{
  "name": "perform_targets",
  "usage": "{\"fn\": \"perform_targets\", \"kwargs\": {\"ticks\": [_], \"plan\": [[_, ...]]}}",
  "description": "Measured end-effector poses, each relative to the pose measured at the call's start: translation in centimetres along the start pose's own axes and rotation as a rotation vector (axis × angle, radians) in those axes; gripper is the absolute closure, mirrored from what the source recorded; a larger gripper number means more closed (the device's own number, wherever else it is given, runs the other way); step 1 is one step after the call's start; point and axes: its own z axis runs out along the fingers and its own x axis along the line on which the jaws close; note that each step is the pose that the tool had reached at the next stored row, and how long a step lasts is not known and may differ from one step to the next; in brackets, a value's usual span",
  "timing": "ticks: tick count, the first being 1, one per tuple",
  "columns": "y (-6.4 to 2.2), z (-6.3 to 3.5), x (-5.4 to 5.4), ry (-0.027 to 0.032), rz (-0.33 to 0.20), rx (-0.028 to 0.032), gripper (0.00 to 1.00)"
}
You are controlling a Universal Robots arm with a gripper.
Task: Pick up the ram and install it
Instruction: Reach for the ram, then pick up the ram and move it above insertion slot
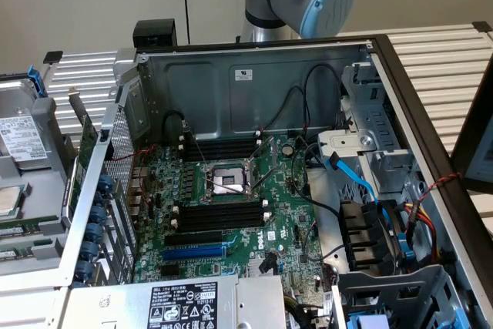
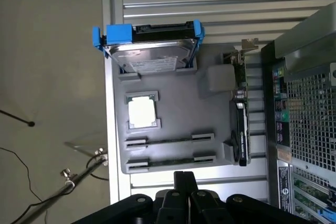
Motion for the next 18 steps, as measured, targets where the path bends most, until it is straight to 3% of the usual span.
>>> {"fn": "perform_targets", "kwargs": {"ticks": [18], "plan": [[-0.02, 0.03, 0.66, 0.0, 0.0, -0.0001, 0.89]]}}
